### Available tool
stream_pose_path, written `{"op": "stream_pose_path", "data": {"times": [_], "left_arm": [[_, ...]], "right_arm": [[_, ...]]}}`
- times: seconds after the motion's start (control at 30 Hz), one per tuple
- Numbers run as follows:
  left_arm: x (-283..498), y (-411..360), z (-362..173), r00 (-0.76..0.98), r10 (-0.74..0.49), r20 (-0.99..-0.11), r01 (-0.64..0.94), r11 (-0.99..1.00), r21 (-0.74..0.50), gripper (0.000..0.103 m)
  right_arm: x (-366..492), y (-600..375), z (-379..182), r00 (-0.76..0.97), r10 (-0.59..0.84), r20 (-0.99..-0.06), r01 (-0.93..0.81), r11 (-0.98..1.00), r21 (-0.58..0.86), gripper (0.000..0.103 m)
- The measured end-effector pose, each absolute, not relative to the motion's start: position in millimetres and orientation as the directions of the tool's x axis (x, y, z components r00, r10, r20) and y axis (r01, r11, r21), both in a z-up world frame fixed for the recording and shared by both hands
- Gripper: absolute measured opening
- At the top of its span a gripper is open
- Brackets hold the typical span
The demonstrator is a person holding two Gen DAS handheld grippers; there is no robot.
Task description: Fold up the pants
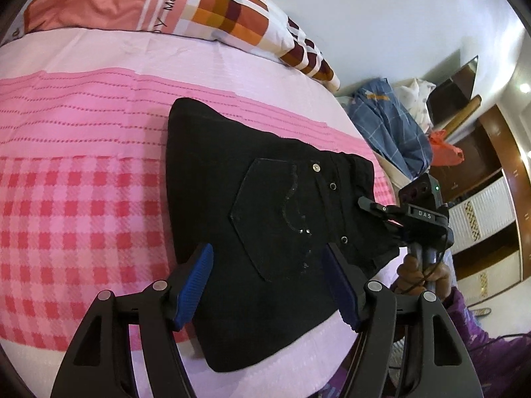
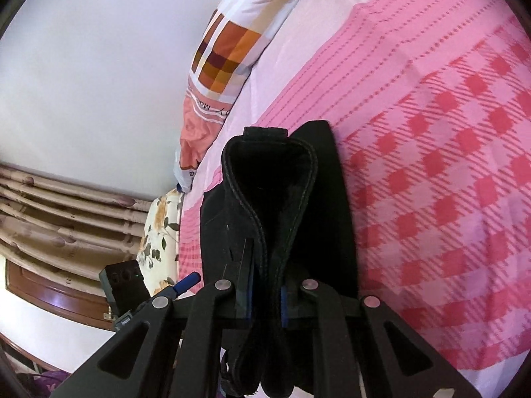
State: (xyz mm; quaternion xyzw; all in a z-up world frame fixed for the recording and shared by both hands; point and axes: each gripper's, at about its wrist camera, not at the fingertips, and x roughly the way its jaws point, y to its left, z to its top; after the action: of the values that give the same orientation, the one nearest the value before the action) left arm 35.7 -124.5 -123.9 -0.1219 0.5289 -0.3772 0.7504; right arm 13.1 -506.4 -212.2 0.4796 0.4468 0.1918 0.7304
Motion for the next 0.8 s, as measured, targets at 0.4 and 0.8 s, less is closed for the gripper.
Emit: {"op": "stream_pose_path", "data": {"times": [0.4,0.8], "left_arm": [[48,-148,-144,0.168,-0.652,-0.739,0.463,0.714,-0.525,0.069],[54,-129,-155,0.21,-0.628,-0.749,0.451,0.742,-0.496,0.069]], "right_arm": [[1,-522,-235,0.546,0.77,-0.33,0.162,0.289,0.943,0.036],[-2,-488,-214,0.517,0.745,-0.422,0.101,0.436,0.894,0.014]]}}
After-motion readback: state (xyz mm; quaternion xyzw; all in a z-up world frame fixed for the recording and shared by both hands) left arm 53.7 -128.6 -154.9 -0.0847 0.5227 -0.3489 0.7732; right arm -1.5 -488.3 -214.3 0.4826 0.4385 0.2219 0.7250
